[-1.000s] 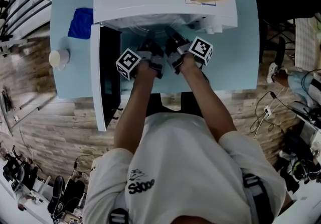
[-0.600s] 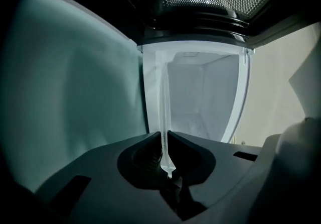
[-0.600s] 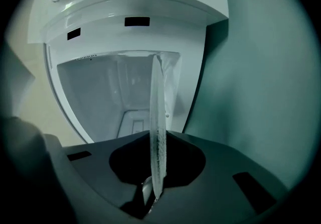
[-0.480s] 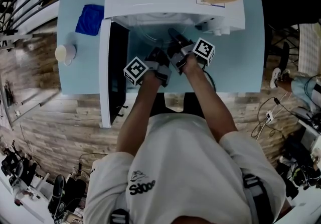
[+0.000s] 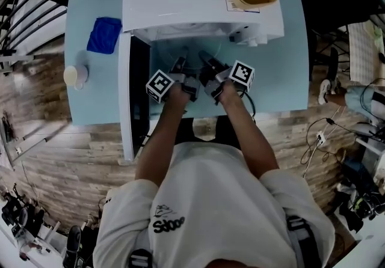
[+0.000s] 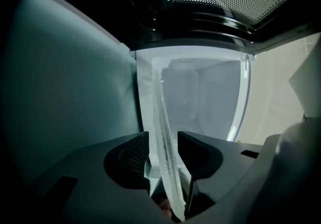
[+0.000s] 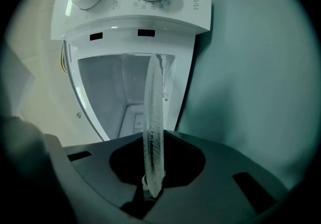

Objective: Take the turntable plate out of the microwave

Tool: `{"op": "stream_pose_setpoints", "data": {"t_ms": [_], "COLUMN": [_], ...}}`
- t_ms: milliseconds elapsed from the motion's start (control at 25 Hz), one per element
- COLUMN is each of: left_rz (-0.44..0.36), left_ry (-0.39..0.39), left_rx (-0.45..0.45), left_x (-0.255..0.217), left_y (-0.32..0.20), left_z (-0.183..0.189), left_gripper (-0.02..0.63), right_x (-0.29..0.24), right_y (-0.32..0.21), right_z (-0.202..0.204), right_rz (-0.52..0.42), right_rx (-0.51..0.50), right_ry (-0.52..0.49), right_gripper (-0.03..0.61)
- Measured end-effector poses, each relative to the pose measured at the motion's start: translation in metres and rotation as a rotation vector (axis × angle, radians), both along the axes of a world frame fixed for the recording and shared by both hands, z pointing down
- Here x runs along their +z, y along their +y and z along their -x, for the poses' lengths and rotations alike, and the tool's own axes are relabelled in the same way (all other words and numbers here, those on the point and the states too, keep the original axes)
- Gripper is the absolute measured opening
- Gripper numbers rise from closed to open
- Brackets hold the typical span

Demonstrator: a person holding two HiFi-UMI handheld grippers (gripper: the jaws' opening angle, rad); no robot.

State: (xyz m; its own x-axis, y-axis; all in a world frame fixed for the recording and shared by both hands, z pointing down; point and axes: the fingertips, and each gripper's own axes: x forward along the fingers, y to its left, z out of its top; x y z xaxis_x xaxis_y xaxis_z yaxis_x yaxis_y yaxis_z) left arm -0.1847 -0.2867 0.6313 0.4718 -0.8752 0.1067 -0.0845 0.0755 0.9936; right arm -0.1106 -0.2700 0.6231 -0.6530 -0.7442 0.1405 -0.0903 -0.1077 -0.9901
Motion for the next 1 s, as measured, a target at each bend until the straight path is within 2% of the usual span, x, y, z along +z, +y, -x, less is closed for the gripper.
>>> {"op": "stream_pose_setpoints", "data": {"t_ms": [120,200,360,520,800,1000], "left_rz": [-0.041,-0.044,0.009,0.045,-0.055,-0.142], "left_ry": [0.012,0.015,-0.015,0.042,0.045,0.066], "left_rx": [-0.010,-0.022,-0.026,-0.050,-0.104,-0.136], "left_x": [-0.006,-0.007,-0.003,-0.006,-0.045,-0.091], "left_y": [0.000,0.000,0.003,0.022,0.052,0.081], "left_z": [0.004,0.006,0.003,0.002,-0.009,-0.019], "left_gripper": [0.180,0.148,0.052,0.043,0.035,0.035], "right_x": [-0.002,0.000,0.002,-0.004,-0.038,-0.079], "right_y": [0.005,0.008,0.014,0.033,0.060,0.087], "right_z": [0.000,0.001,0.000,0.001,-0.009,-0.016], "right_rz": [0.008,0.010,0.012,0.029,-0.113,-0.282], "right_rx": [-0.005,-0.033,-0.106,-0.187,-0.292,-0.382], "right_ry": [-0.006,0.001,0.025,0.013,-0.008,0.020], "right_gripper": [0.026,0.025,0.025,0.026,0.026,0.026]}}
